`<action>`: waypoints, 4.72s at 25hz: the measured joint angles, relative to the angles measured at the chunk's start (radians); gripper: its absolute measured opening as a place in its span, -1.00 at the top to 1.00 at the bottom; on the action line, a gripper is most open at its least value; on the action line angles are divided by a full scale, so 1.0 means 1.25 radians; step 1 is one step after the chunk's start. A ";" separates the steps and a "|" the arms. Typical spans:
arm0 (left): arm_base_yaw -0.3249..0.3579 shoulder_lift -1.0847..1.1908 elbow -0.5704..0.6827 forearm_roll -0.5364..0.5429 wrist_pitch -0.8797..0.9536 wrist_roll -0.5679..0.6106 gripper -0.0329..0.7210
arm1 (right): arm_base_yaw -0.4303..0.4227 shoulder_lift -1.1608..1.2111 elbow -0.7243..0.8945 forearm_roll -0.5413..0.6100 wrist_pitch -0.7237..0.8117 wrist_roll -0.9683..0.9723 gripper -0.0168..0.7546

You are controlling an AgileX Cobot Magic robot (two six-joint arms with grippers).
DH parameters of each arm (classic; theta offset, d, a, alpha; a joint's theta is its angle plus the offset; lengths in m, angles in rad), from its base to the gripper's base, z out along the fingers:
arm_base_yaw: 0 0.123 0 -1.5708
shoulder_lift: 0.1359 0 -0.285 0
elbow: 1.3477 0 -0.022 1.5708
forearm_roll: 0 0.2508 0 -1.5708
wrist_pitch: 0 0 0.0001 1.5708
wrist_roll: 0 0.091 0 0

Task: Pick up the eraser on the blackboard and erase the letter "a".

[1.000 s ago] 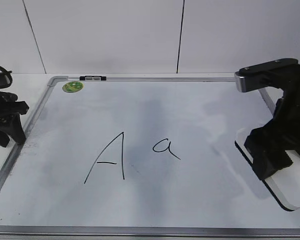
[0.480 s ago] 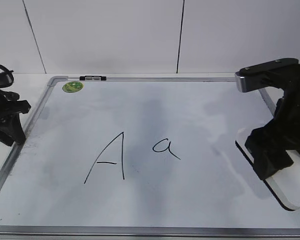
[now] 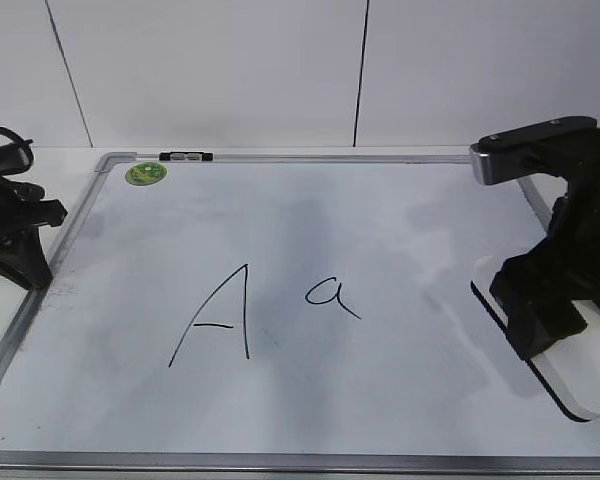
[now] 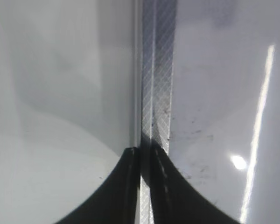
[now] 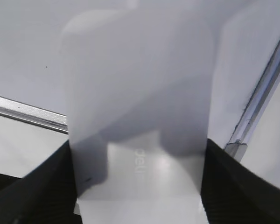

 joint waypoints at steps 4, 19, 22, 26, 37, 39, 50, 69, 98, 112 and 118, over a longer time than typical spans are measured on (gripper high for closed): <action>-0.005 0.005 -0.008 0.005 0.008 0.000 0.83 | 0.000 0.000 0.000 0.000 0.000 0.000 -0.42; -0.007 0.005 -0.008 0.006 0.011 -0.001 0.80 | 0.000 0.062 -0.100 -0.005 0.004 -0.016 -0.42; -0.007 0.005 -0.008 0.006 0.011 -0.001 0.83 | 0.000 0.121 -0.180 -0.005 0.004 -0.024 -0.42; -0.007 0.005 -0.008 0.001 0.011 -0.001 0.83 | 0.000 0.206 -0.276 0.002 0.004 -0.029 -0.42; -0.007 0.005 -0.008 -0.002 0.013 -0.001 0.83 | 0.002 0.383 -0.387 0.023 0.004 -0.039 -0.42; -0.007 0.005 -0.008 -0.002 0.013 -0.001 0.83 | 0.007 0.404 -0.400 0.023 0.004 -0.039 -0.42; -0.007 0.006 -0.008 -0.007 0.013 -0.001 0.82 | 0.029 0.514 -0.465 0.028 0.002 -0.041 -0.42; -0.007 0.006 -0.008 -0.010 0.014 -0.001 0.83 | 0.088 0.562 -0.496 0.041 0.011 -0.063 -0.42; -0.007 0.009 -0.008 -0.027 0.014 -0.001 0.83 | 0.133 0.575 -0.518 0.010 0.011 -0.037 -0.42; -0.008 0.009 -0.008 -0.023 0.019 -0.001 0.87 | 0.133 0.575 -0.518 0.000 0.009 -0.034 -0.42; -0.010 0.010 -0.010 -0.015 0.020 -0.001 0.87 | 0.128 0.575 -0.518 -0.005 0.009 -0.034 -0.42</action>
